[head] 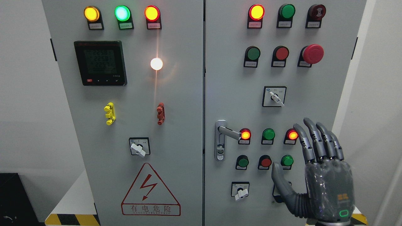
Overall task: Release door handle
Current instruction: 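Open the right hand and pull it away from the handle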
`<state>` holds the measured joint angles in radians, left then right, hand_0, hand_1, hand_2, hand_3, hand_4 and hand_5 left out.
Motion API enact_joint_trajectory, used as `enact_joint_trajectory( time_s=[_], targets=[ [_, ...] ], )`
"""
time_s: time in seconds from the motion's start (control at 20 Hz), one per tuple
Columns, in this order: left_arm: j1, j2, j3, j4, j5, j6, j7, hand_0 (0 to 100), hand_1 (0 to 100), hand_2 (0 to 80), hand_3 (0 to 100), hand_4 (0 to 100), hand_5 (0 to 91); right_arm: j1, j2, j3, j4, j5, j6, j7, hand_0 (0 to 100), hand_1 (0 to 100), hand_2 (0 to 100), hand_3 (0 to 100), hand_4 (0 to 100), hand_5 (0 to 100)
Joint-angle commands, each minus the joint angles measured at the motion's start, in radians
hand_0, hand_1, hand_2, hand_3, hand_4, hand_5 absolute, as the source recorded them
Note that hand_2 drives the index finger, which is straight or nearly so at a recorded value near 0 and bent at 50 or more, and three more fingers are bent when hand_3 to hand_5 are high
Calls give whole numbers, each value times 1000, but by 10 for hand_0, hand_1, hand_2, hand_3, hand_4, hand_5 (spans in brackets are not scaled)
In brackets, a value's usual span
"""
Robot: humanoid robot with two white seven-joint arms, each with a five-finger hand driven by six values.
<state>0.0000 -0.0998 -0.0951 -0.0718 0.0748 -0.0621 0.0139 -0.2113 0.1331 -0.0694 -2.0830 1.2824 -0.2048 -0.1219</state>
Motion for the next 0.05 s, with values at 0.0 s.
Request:
enact_joint_trajectory(
  time_s=[0.0],
  targets=[
    [17, 0, 0, 0, 0, -1, 0, 120, 556, 0, 0, 0, 0, 1, 2, 19, -5, -12, -1, 4, 571, 203, 60, 31, 67, 0]
  ],
)
